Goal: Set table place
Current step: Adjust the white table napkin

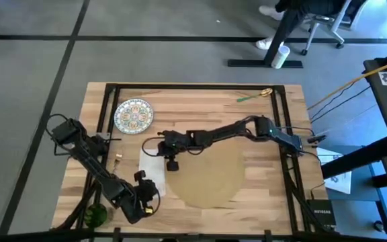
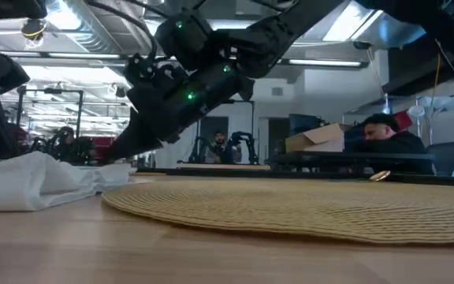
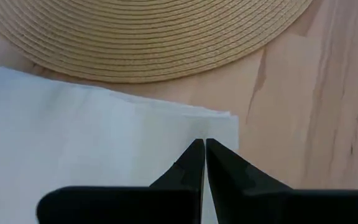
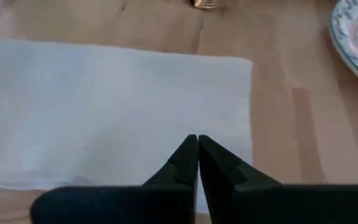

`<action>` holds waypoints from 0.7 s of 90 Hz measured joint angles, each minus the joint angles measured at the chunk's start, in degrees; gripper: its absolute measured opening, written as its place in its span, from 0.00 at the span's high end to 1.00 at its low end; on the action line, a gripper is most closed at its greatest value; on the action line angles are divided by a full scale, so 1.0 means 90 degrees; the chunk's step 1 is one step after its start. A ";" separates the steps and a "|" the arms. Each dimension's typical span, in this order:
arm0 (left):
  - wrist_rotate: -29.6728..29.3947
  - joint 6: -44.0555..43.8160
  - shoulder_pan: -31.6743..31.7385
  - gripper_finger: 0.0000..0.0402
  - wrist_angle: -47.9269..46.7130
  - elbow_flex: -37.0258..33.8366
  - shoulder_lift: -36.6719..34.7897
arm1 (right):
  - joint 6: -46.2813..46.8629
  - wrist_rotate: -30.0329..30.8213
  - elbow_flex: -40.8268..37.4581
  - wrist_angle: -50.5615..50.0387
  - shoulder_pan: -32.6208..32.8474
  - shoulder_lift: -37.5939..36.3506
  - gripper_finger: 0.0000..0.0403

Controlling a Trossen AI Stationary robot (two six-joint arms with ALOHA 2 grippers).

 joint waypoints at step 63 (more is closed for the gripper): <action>0.0023 -0.0061 -0.0046 1.00 0.1163 -0.0366 0.0292 | 0.0295 -0.0381 0.0017 0.0268 -0.0151 0.0492 1.00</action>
